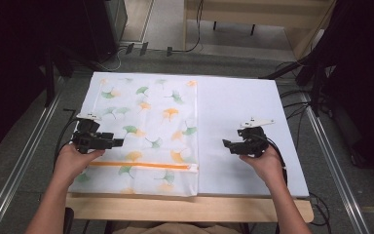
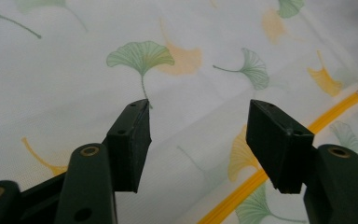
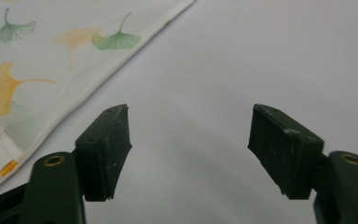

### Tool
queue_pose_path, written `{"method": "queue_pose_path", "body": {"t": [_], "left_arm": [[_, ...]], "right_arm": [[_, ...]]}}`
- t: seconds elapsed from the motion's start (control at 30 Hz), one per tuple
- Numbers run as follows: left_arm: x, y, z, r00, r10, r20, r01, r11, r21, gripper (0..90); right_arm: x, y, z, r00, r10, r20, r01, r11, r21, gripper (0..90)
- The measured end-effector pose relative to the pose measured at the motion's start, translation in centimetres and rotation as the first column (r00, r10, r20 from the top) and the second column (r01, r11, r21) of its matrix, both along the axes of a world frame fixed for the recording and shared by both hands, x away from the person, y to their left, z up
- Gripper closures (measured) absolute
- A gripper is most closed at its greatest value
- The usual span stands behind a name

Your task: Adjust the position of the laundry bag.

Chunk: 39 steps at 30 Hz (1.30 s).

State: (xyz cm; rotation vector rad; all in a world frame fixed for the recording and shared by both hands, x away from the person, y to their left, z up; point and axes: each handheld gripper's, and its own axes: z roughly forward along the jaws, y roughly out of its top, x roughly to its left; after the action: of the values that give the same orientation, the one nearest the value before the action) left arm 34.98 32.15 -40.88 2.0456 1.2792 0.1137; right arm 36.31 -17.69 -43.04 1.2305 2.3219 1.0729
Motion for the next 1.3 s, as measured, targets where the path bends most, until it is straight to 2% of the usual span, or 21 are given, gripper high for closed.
{"method": "queue_pose_path", "body": {"t": [0.1,0.17,0.23,0.27,0.33,0.4,0.53,0.57,0.67,0.77,0.8,0.83,0.97,1.0,1.03,1.07,1.13,1.2,1.23,1.3], "left_arm": [[-0.3,0.4,0.3,0.9999,0.009,0.013,-0.009,0.9999,-0.008,47.2],[-0.7,1.1,0.5,0.9991,0.038,0.016,-0.038,0.9992,-0.013,48.3],[-0.8,1.4,0.6,0.9989,0.045,0.013,-0.045,0.999,0.0,47.9],[-1.0,1.9,0.5,0.9976,0.069,0.006,-0.069,0.9975,0.014,47.0],[-1.2,2.5,0.5,0.9965,0.084,-0.004,-0.083,0.9962,0.025,43.6],[-1.4,2.8,0.4,0.9955,0.094,0.0,-0.094,0.995,0.033,41.6],[-1.7,3.9,0.2,0.9924,0.123,-0.004,-0.123,0.991,0.054,41.9],[-1.8,4.3,0.0,0.9903,0.139,-0.005,-0.138,0.9877,0.074,41.9],[-1.8,4.8,-0.2,0.9883,0.152,-0.005,-0.151,0.9852,0.081,41.7],[-1.6,5.8,-0.5,0.9833,0.182,0.001,-0.181,0.9779,0.105,41.6],[-1.6,5.8,-0.5,0.9833,0.182,0.001,-0.181,0.9779,0.105,41.7],[-1.6,6.6,-0.6,0.9806,0.196,-0.014,-0.193,0.9758,0.103,41.8],[-1.6,7.9,-0.7,0.9713,0.238,-0.01,-0.235,0.9666,0.101,41.9],[-1.6,7.9,-0.7,0.9713,0.238,-0.01,-0.235,0.9666,0.101,41.8],[-1.5,8.4,-0.9,0.9667,0.256,-0.011,-0.252,0.9598,0.123,41.8],[-1.5,8.4,-0.9,0.9667,0.256,-0.011,-0.252,0.9598,0.123,41.8],[-1.3,8.8,-1.2,0.9608,0.277,-0.01,-0.273,0.9528,0.132,43.4],[-1.2,9.0,-1.3,0.9597,0.281,-0.005,-0.278,0.9533,0.117,43.9],[-1.0,9.1,-1.6,0.9573,0.288,-0.018,-0.284,0.9508,0.124,43.8],[-0.9,9.1,-2.0,0.9583,0.284,-0.032,-0.277,0.9504,0.142,43.1]], "right_arm": [[0.0,0.5,0.3,0.9998,0.016,0.014,-0.016,1.0,-0.005,34.1],[0.2,1.4,0.5,0.9992,0.035,0.021,-0.035,0.999,0.002,38.7],[0.2,1.6,0.5,0.9991,0.04,0.015,-0.04,0.999,0.002,39.2],[0.4,2.4,0.5,0.9982,0.059,0.008,-0.059,0.998,-0.001,40.9],[0.5,2.9,0.5,0.9979,0.065,0.002,-0.065,0.998,-0.005,42.3],[0.6,3.2,0.5,0.9974,0.072,0.0,-0.072,0.997,-0.003,42.9],[1.1,4.4,0.4,0.9961,0.087,-0.016,-0.087,0.996,0.004,46.1],[1.1,4.7,0.3,0.9962,0.085,-0.018,-0.085,0.996,0.004,46.1],[1.2,5.6,0.0,0.9953,0.095,-0.018,-0.095,0.995,0.001,46.6],[1.4,6.3,-0.1,0.9941,0.106,-0.024,-0.105,0.994,0.011,46.7],[1.4,6.6,-0.2,0.994,0.104,-0.031,-0.104,0.994,0.016,46.7],[1.5,6.8,-0.3,0.9931,0.111,-0.035,-0.111,0.994,0.016,46.7],[1.4,7.9,-0.5,0.9918,0.122,-0.037,-0.122,0.992,-0.005,46.7],[1.4,8.0,-0.6,0.9911,0.126,-0.041,-0.127,0.992,-0.002,46.7],[1.5,8.1,-0.7,0.9915,0.122,-0.045,-0.122,0.993,0.003,46.7],[1.5,8.1,-0.7,0.9915,0.122,-0.045,-0.122,0.993,0.003,46.7],[1.7,8.6,-1.1,0.9914,0.116,-0.059,-0.116,0.993,0.006,46.7],[2.0,8.9,-1.4,0.9913,0.116,-0.062,-0.116,0.993,0.006,45.4],[2.2,9.1,-1.6,0.9918,0.112,-0.061,-0.112,0.994,-0.001,44.5],[2.6,9.4,-1.9,0.9921,0.107,-0.064,-0.108,0.994,-0.004,43.8]]}}
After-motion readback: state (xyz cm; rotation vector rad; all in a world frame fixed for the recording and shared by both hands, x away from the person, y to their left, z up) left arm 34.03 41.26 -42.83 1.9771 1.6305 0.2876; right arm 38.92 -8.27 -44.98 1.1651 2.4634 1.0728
